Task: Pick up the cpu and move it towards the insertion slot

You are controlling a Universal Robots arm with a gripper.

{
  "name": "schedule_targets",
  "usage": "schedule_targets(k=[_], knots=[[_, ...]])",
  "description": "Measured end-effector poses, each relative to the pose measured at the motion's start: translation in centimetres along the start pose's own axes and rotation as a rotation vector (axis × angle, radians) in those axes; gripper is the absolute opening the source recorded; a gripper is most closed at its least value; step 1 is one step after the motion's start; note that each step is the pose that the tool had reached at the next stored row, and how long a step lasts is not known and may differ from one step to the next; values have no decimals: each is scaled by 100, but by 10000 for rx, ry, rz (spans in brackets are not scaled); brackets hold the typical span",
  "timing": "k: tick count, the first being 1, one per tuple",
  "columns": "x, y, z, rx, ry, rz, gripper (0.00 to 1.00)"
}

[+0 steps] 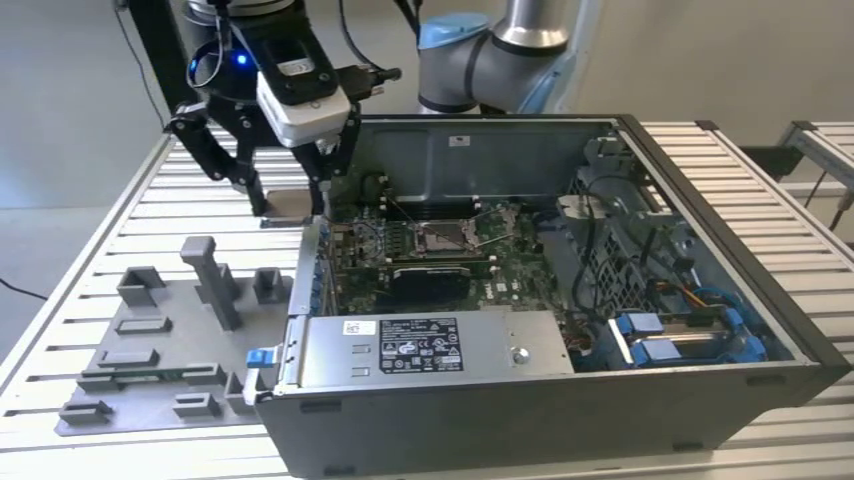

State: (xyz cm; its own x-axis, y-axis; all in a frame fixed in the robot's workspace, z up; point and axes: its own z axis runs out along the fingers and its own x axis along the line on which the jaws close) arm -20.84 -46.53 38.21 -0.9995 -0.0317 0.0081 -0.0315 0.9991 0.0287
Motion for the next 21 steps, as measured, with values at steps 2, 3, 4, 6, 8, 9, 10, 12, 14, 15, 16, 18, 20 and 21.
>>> schedule_targets(k=[2, 3, 4, 6, 8, 9, 10, 12, 14, 15, 16, 18, 20, 21], knots=[[-90, -3, -1, 0, 0, 0, 0], [-134, -4, -1, 0, 0, 0, 0], [-178, -6, -1, 0, 0, 0, 0], [-264, -8, -3, 0, 0, 0, 0], [-356, -11, -3, -1, -1, 0, 0], [-402, -13, -3, 0, 0, 0, 0], [-449, -14, -4, 0, 0, 0, 0], [-537, -17, -4, -1, -1, 0, 0], [-631, -20, -6, 0, 0, -1, 0], [-673, -21, -6, 0, 0, 0, 0], [-721, -23, -6, 0, 0, 0, 0], [-810, -25, -7, 0, 0, 0, 0], [-904, -29, -8, 0, 0, 0, 0], [-949, -30, -9, 0, 0, 0, 0]])
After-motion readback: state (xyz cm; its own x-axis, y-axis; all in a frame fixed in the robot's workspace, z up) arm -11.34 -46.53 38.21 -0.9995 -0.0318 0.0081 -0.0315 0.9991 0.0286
